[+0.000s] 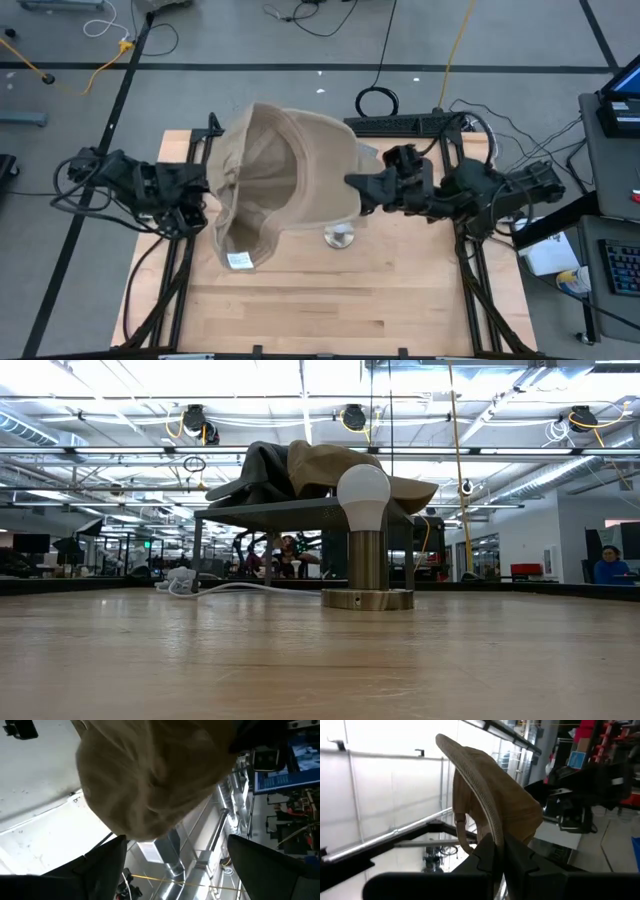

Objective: Pick & Place hat
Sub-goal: Stack the brown cap on top of the brown cap on the shelf

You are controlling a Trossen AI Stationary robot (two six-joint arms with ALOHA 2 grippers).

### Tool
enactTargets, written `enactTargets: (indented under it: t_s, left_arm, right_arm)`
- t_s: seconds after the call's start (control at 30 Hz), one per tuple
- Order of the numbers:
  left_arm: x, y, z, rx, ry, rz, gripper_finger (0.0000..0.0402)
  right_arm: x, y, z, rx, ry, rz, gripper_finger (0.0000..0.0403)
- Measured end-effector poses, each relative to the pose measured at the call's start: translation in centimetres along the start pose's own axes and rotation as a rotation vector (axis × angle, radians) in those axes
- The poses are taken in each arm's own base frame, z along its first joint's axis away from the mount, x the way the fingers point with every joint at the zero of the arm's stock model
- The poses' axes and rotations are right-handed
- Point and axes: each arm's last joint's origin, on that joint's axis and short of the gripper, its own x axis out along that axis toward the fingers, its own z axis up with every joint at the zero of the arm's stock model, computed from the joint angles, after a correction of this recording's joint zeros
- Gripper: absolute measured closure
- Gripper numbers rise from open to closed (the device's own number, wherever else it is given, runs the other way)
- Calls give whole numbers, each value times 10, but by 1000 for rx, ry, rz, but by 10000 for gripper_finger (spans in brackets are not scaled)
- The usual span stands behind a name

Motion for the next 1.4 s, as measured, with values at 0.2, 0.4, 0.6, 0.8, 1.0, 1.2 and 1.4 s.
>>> enactTargets:
  t_s: [0.2, 0.4, 0.6, 0.8, 1.0, 1.2, 1.4]
  left_arm:
    - [-2, 2, 5, -18, -10, -6, 53]
    - [-6, 7, 9, -95, -8, -23, 53]
    - [-6, 6, 8, -102, 37, -64, 53]
    - [-6, 1, 9, -143, 49, -120, 53]
    - [-6, -1, 13, -192, 18, -140, 53]
    - [-6, -2, 13, -248, 21, -145, 89]
    - [-7, -6, 16, -230, 7, -189, 139]
  right_arm:
    - [-6, -25, 2, 55, -47, 31, 394]
    - [-14, -42, 4, 107, -109, 77, 394]
    - [-18, -51, 2, 149, -108, 68, 394]
    - [-17, -51, 4, 148, -109, 70, 394]
    - [-17, -51, 4, 163, -104, 68, 394]
    - [-17, -53, 2, 165, -92, 52, 394]
    - [-17, -55, 1, 182, -68, 31, 394]
